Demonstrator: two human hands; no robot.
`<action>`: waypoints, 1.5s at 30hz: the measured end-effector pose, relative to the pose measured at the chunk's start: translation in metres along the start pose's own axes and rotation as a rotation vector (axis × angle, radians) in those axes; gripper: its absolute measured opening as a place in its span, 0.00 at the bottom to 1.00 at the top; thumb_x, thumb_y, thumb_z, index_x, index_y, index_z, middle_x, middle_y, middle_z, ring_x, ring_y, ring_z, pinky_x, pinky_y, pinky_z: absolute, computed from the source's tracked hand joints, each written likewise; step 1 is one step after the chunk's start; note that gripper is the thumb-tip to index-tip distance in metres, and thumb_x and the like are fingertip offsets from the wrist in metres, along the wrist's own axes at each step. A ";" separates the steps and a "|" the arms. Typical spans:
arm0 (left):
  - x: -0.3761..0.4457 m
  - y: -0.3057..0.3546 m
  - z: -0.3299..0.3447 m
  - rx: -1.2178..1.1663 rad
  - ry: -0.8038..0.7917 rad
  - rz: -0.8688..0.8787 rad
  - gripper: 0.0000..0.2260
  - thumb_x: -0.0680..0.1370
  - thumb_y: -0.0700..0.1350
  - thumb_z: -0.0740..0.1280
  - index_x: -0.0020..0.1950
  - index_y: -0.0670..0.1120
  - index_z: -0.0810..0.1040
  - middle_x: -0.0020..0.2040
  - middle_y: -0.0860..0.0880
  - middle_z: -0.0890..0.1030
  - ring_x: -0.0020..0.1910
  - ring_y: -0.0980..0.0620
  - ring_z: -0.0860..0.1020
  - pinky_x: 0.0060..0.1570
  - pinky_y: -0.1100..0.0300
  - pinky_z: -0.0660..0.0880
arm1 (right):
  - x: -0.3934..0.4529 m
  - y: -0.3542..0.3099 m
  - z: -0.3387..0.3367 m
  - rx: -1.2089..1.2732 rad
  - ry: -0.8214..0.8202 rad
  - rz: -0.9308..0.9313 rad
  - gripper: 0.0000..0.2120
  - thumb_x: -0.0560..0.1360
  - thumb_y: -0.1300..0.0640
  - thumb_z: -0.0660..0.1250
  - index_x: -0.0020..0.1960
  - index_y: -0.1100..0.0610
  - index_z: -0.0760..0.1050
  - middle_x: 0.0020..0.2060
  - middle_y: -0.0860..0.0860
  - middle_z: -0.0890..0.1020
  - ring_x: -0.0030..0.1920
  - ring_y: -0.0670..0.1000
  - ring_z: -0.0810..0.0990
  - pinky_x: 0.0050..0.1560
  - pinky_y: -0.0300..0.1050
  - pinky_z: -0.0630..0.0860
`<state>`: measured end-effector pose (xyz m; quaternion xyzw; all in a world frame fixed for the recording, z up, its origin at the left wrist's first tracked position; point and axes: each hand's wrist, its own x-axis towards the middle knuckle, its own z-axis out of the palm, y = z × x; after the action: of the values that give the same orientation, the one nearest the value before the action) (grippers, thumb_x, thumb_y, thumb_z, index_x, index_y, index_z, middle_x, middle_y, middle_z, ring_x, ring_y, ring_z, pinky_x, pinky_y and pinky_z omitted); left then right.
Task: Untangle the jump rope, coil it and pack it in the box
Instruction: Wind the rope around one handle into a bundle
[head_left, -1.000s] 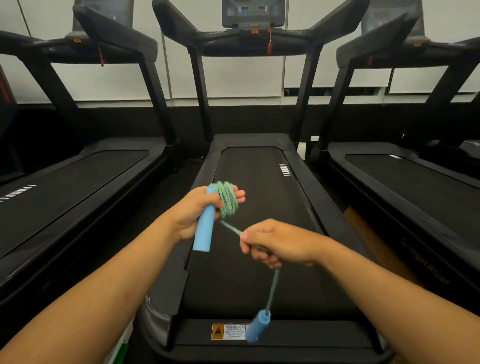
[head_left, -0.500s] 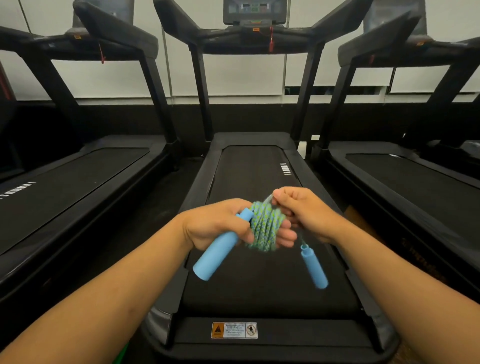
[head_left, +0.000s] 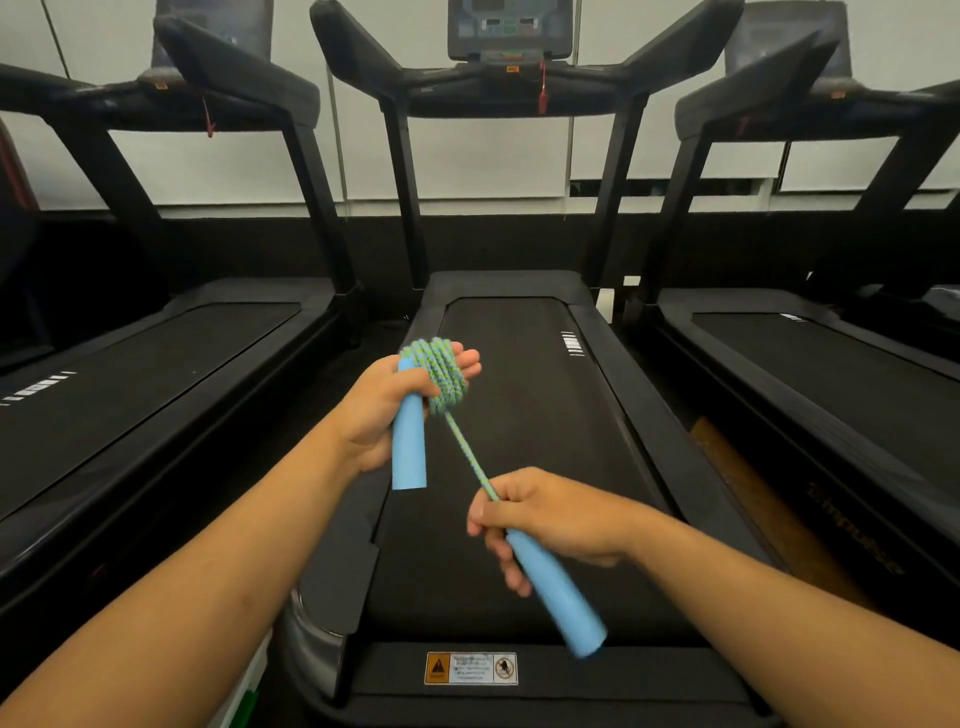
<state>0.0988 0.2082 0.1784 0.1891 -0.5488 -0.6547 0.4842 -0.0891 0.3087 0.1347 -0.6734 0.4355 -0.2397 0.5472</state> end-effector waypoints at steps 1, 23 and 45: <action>0.000 -0.002 -0.004 0.078 0.024 -0.013 0.27 0.66 0.30 0.60 0.66 0.32 0.73 0.65 0.36 0.80 0.65 0.41 0.80 0.67 0.53 0.76 | -0.006 -0.010 -0.001 -0.076 0.002 0.019 0.04 0.82 0.60 0.62 0.51 0.59 0.74 0.33 0.54 0.76 0.29 0.52 0.79 0.32 0.46 0.80; -0.014 -0.015 0.032 -0.194 -0.637 -0.415 0.13 0.69 0.37 0.68 0.52 0.38 0.82 0.43 0.44 0.84 0.44 0.47 0.83 0.52 0.48 0.76 | -0.005 -0.014 -0.037 0.555 -0.031 -0.318 0.16 0.85 0.55 0.55 0.55 0.57 0.81 0.42 0.52 0.82 0.41 0.49 0.82 0.54 0.56 0.77; -0.006 -0.004 0.027 0.111 0.001 -0.540 0.15 0.77 0.53 0.68 0.39 0.42 0.78 0.29 0.47 0.73 0.28 0.50 0.76 0.37 0.56 0.76 | 0.046 -0.014 -0.008 0.562 0.320 -0.272 0.08 0.81 0.55 0.68 0.48 0.59 0.78 0.36 0.50 0.81 0.33 0.45 0.78 0.42 0.47 0.81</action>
<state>0.0790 0.2272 0.1813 0.3552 -0.5133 -0.7289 0.2811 -0.0684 0.2658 0.1431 -0.5021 0.3391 -0.5233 0.5993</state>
